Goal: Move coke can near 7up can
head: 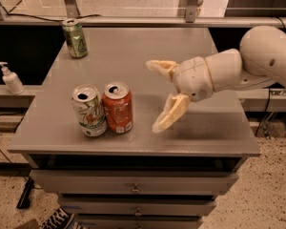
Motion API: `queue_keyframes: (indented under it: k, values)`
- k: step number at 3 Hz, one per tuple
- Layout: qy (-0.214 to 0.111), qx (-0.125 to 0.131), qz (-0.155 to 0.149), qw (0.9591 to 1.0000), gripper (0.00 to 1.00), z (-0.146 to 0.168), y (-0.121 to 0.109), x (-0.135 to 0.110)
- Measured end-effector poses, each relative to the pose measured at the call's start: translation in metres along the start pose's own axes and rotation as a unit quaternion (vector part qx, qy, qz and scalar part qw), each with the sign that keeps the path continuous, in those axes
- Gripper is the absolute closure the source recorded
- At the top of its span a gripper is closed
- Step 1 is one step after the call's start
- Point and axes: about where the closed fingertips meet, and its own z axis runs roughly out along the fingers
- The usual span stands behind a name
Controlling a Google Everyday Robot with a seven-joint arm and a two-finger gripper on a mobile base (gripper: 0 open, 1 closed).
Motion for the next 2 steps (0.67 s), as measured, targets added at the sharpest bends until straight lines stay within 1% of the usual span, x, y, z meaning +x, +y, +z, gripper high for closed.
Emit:
queue_keyframes:
  k: [1,2]
  values:
    - [0.052,0.105,-0.010,0.9931,0.00,-0.086,-0.031,0.011]
    - [0.094,0.220,0.006,0.9710,0.00,-0.175,-0.055,0.016]
